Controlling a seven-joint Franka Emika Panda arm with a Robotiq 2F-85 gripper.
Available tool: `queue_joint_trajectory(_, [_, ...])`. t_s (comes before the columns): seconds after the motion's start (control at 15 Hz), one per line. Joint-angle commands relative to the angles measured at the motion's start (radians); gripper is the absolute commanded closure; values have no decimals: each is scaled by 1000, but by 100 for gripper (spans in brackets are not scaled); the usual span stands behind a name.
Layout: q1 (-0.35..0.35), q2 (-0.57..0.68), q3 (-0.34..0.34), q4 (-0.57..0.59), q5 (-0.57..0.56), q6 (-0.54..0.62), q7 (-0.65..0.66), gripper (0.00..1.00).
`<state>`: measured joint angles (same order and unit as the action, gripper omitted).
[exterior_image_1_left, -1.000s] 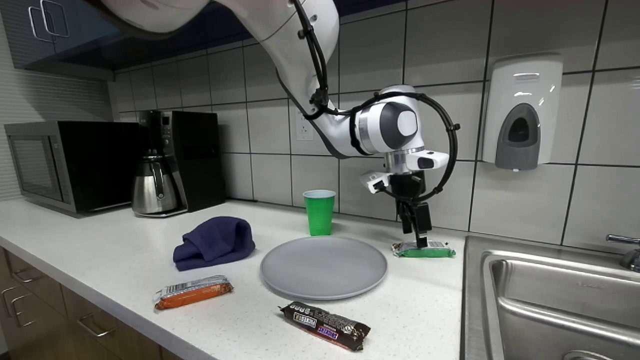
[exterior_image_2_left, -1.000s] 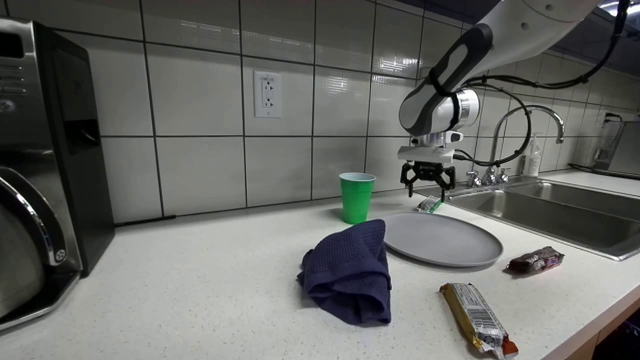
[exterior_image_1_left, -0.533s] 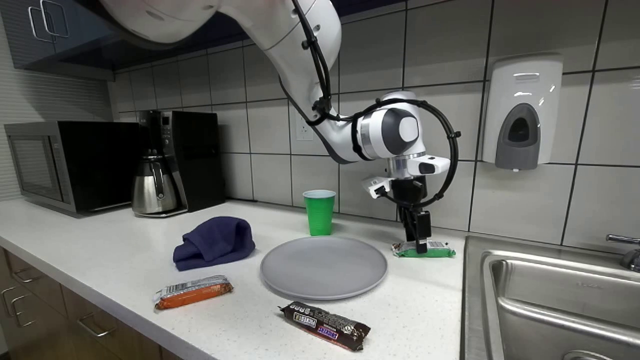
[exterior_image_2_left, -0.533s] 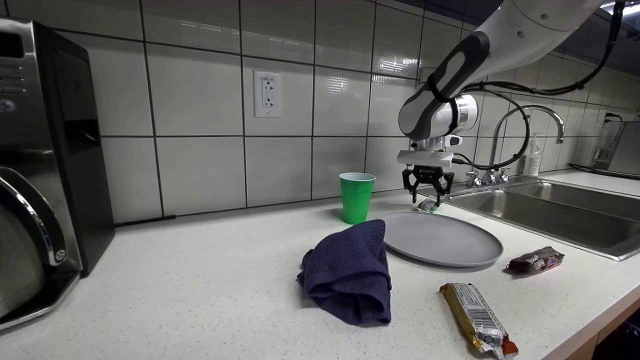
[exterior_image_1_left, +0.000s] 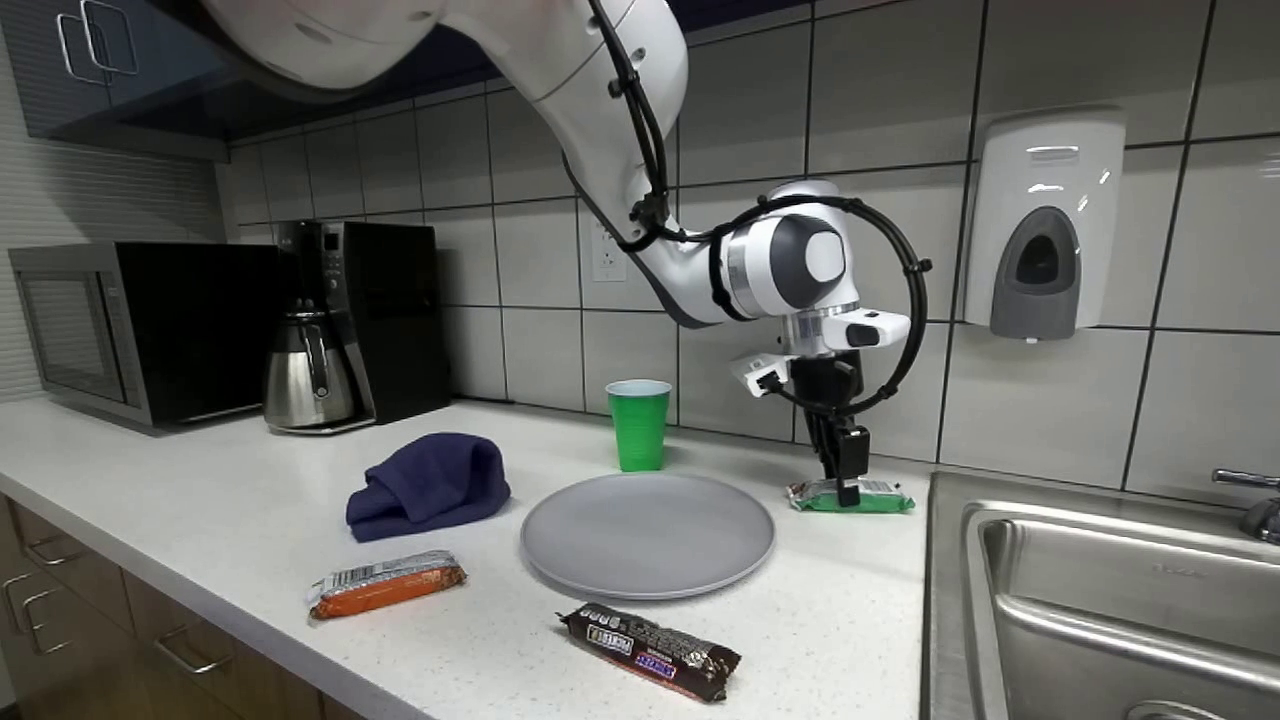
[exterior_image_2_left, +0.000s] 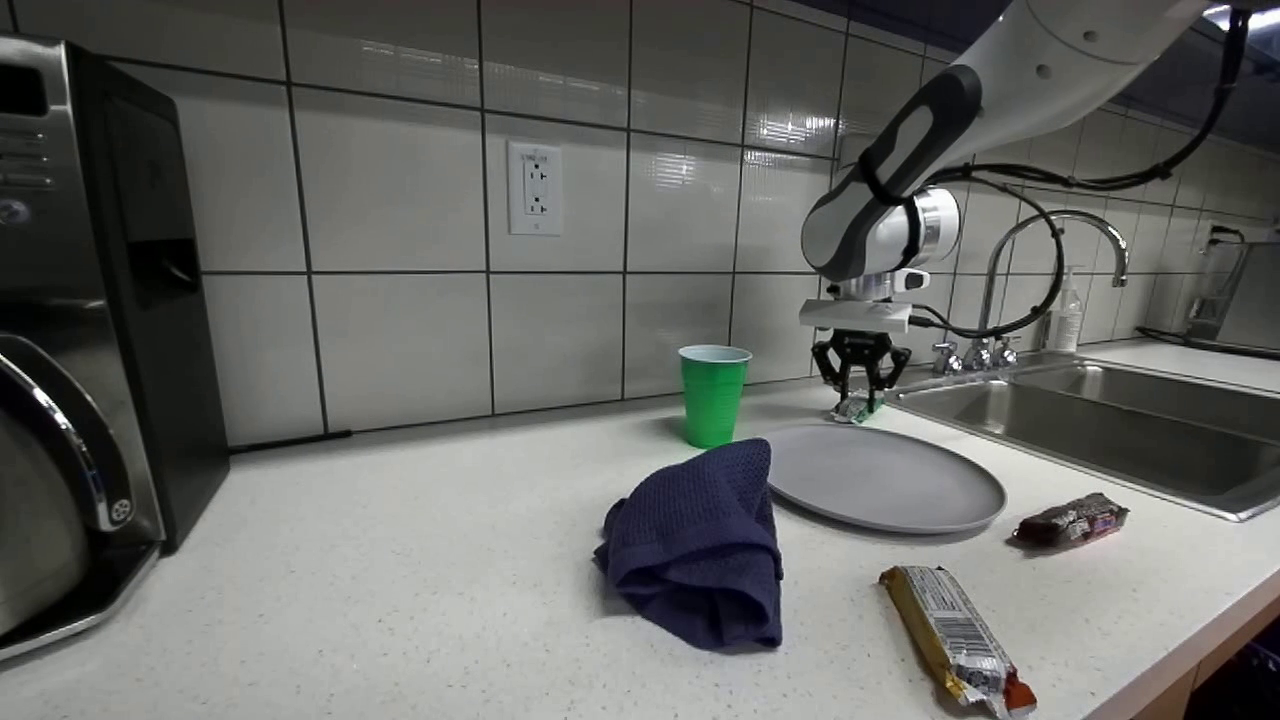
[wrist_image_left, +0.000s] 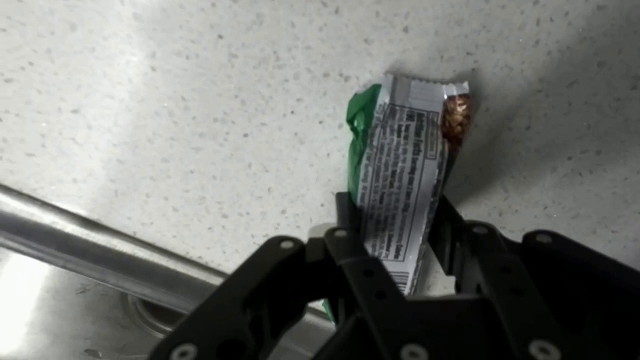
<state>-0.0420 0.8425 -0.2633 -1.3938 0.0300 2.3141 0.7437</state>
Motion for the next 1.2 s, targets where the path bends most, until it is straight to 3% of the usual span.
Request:
queue_joint_trajectory(0.0, [-10, -23, -1, 8, -10, -13, -4, 86])
queue_joint_trajectory(0.53, [4, -140, 10, -83, -22, 3, -73, 86])
queue_joint_trajectory(1.13, [36, -309, 53, -271, -20, 19, -199, 86])
